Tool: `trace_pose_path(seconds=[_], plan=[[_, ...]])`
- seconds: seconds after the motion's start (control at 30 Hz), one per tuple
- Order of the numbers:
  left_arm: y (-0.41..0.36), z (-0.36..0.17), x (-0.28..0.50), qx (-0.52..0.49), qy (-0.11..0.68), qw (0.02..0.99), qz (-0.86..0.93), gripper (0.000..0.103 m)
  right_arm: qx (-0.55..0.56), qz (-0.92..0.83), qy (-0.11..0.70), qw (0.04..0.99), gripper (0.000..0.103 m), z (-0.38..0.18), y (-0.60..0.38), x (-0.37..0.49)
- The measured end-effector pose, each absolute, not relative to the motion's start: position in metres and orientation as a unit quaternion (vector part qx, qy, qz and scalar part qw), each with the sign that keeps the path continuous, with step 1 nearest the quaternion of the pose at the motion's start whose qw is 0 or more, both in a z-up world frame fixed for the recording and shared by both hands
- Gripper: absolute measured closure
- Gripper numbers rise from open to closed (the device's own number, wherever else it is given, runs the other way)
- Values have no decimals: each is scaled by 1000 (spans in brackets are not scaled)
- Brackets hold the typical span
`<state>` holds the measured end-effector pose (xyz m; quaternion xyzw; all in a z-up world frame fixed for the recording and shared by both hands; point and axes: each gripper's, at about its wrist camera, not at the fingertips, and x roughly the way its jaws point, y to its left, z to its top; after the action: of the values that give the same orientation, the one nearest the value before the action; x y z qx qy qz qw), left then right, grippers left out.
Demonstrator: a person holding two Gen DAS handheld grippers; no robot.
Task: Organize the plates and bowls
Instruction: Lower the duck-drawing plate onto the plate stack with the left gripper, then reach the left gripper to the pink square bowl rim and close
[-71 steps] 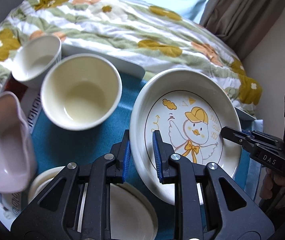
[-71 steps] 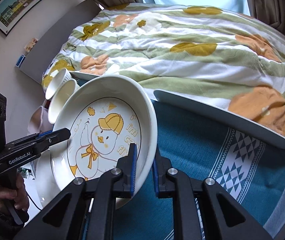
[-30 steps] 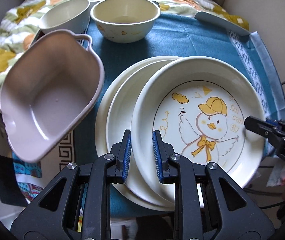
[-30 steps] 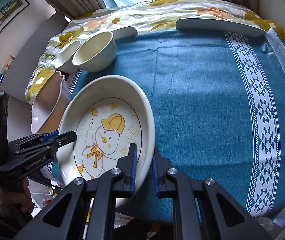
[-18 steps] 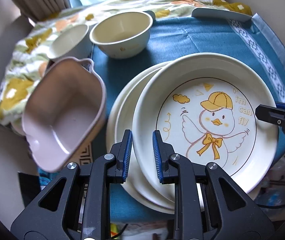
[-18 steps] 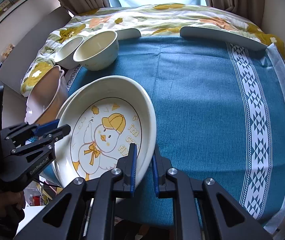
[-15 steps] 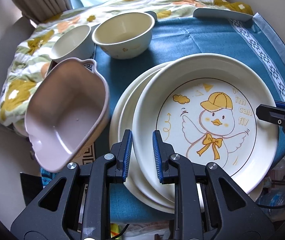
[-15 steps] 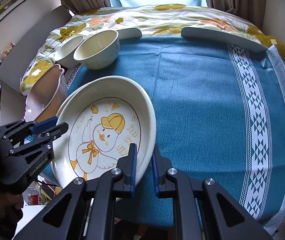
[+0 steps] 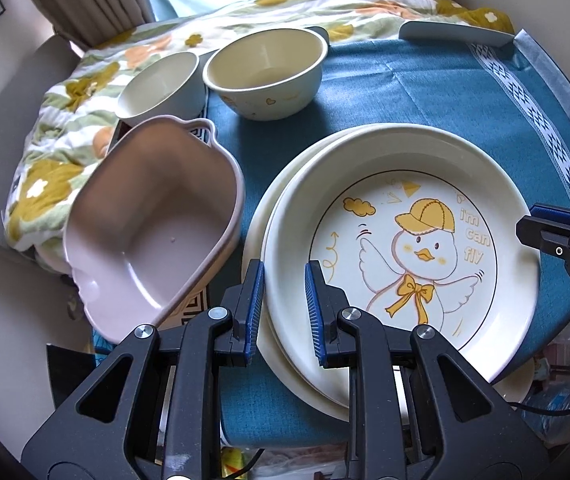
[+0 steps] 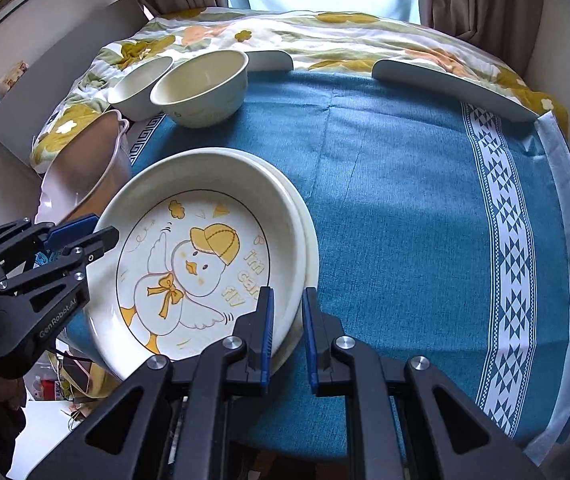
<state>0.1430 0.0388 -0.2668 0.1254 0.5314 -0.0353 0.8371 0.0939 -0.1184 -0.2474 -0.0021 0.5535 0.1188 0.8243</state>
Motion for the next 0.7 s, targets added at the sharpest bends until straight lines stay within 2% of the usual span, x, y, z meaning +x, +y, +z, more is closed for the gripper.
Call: trace_pose_path(seconds=[0.17, 0.43, 0.47, 0.53, 0.57, 0.6, 0.63, 0.67, 0.7], plan=[[43, -260, 144, 101, 538, 836, -39, 84, 14, 120, 548, 828, 90, -242, -122, 94], [52, -204, 142, 57, 506, 860, -23, 84, 60, 161, 510, 843, 89, -200, -138, 105], [55, -197, 140, 50, 502, 863, -17, 83, 58, 165, 507, 844, 85, -195, -139, 107], [63, -182, 136, 32, 488, 872, -5, 83, 55, 179, 492, 850, 58, -182, -139, 110], [66, -177, 134, 26, 484, 875, 0, 80, 53, 187, 486, 852, 27, -178, -139, 112], [71, -171, 131, 18, 479, 877, 8, 68, 51, 201, 474, 856, 6, -171, -138, 114], [76, -167, 130, 11, 476, 879, 14, 53, 50, 210, 464, 859, 4, -166, -137, 115], [82, -161, 125, 1, 468, 883, 27, 11, 48, 216, 458, 861, 4, -162, -136, 117], [87, -157, 122, -6, 458, 888, 36, 0, 45, 224, 454, 861, 4, -160, -134, 120]])
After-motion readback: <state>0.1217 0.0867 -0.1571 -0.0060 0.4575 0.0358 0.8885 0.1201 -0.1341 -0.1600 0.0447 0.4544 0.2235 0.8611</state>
